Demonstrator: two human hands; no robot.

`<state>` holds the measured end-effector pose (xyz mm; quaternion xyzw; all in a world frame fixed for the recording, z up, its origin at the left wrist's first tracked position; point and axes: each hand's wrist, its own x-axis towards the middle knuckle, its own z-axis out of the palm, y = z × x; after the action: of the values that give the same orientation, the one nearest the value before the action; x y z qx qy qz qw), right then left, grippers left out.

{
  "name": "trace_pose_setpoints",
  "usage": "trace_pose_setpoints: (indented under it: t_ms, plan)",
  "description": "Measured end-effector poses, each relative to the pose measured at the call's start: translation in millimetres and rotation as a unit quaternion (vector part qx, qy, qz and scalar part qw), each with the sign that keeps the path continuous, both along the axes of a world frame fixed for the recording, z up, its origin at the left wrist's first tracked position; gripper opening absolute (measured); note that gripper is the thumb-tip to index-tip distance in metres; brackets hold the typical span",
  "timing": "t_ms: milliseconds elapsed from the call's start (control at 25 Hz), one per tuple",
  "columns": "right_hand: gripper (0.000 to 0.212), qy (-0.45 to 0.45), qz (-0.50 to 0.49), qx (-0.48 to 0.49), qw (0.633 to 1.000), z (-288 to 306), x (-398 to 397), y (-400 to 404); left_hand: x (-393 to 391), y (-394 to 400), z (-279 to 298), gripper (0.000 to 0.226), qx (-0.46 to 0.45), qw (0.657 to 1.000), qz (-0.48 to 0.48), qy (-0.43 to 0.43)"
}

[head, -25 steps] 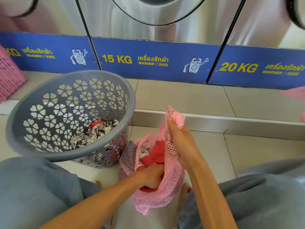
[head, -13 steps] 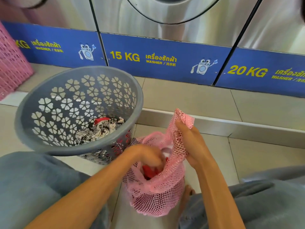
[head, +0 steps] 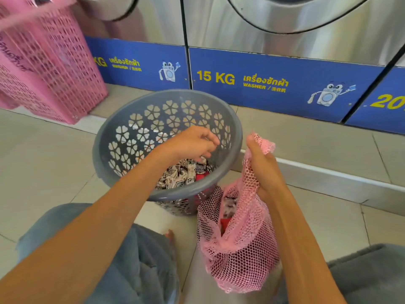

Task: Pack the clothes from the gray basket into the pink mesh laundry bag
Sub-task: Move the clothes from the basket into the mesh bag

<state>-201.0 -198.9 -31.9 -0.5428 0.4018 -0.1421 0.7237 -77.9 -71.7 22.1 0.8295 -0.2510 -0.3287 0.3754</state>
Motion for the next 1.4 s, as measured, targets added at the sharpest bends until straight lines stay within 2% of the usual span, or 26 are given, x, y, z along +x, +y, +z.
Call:
trace_pose_setpoints:
  t_ms: [40,200,440,480,560,720,800,880,1000,1040,1160,1240,1320,1400]
  plan:
    - [0.120,-0.004,0.007,-0.003,1.000,-0.9,4.7,2.7,6.1,-3.1,-13.6,0.020,0.032,0.999,-0.014,-0.003]
    - [0.095,0.021,0.023,-0.039,0.999,-2.7,22.4,6.6,32.1,-27.0,-55.6,0.026,0.113,0.992,-0.052,-0.030]
    - [0.088,0.051,0.029,-0.077,0.995,-22.0,40.9,0.2,72.7,-51.7,-123.1,0.029,0.229,0.968,-0.098,-0.033]
    - [0.088,0.052,0.030,-0.079,0.995,-24.2,42.6,0.4,81.2,-51.6,-133.2,0.032,0.269,0.954,-0.128,-0.044]
    - [0.084,0.066,0.031,-0.087,0.994,-29.4,45.3,-1.6,96.6,-47.3,-154.3,0.043,0.363,0.904,-0.209,-0.086]
    - [0.072,0.057,0.037,-0.066,0.995,-30.3,41.6,-1.3,119.5,-26.9,-203.1,0.102,0.496,0.809,-0.263,-0.174]
    - [0.063,0.045,0.035,-0.063,0.996,-34.9,41.2,-1.9,126.7,-17.2,-222.2,0.120,0.523,0.794,-0.272,-0.146]
    - [0.069,0.041,0.039,-0.062,0.996,-39.3,42.1,-2.0,125.1,-10.6,-235.8,0.129,0.533,0.791,-0.279,-0.114]
    - [0.087,0.040,0.043,-0.068,0.996,-40.0,43.4,-1.9,121.2,-12.5,-241.6,0.118,0.540,0.754,-0.335,-0.165]
    - [0.083,0.036,0.046,-0.068,0.996,-39.3,43.0,-2.1,120.4,-14.6,-237.0,0.108,0.528,0.757,-0.343,-0.173]
    - [0.066,0.030,0.052,-0.073,0.996,-36.1,41.7,-2.5,120.3,-20.0,-206.8,0.079,0.462,0.812,-0.305,-0.183]
    - [0.073,0.028,0.053,-0.081,0.995,-33.0,39.8,-1.5,122.5,-19.6,-180.0,0.072,0.417,0.838,-0.287,-0.203]
    - [0.078,0.036,0.056,-0.086,0.994,-30.7,34.9,0.1,116.1,-18.2,-141.2,0.070,0.373,0.875,-0.260,-0.168]
    - [0.067,0.038,0.063,-0.092,0.993,-23.8,24.2,4.1,108.4,-15.0,-95.4,0.056,0.304,0.924,-0.192,-0.131]
